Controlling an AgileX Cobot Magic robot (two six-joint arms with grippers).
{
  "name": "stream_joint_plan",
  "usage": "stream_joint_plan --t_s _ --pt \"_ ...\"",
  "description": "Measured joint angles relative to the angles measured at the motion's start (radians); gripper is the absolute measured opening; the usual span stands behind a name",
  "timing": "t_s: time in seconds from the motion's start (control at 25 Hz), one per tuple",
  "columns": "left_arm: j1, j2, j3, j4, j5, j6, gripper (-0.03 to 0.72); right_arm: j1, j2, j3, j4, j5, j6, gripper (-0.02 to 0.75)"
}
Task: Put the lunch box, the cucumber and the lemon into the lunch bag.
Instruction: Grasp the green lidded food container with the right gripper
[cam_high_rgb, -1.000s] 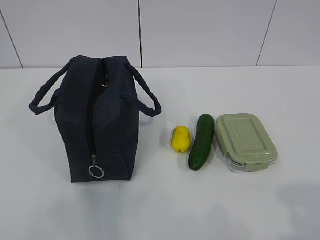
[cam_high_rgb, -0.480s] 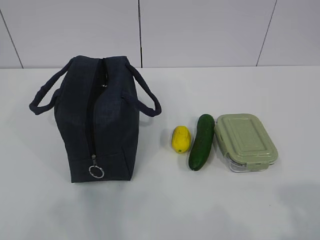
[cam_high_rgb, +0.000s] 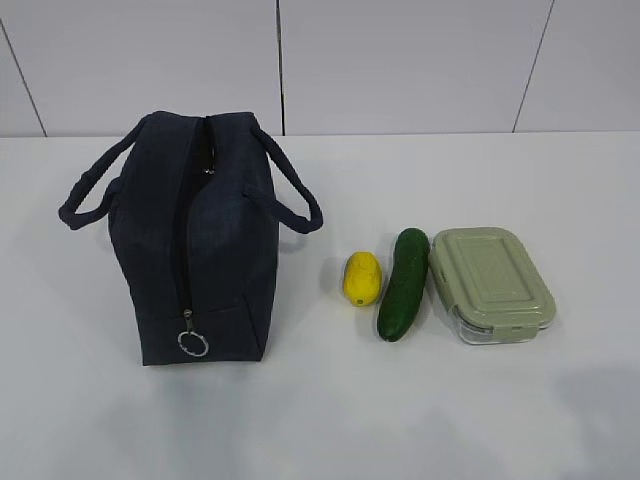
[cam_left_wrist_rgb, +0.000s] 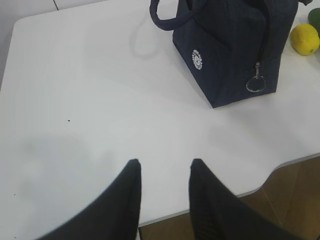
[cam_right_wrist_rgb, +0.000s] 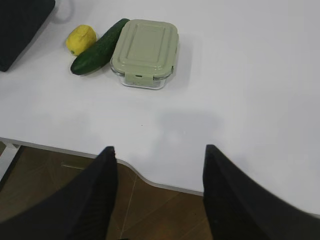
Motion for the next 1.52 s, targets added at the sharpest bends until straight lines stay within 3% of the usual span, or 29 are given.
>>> stream_joint_plan --t_s 1.52 --pt "0.0 0.0 0.0 -0.015 0.0 0.0 0.236 0.0 0.0 0.0 0.007 0.002 0.0 0.421"
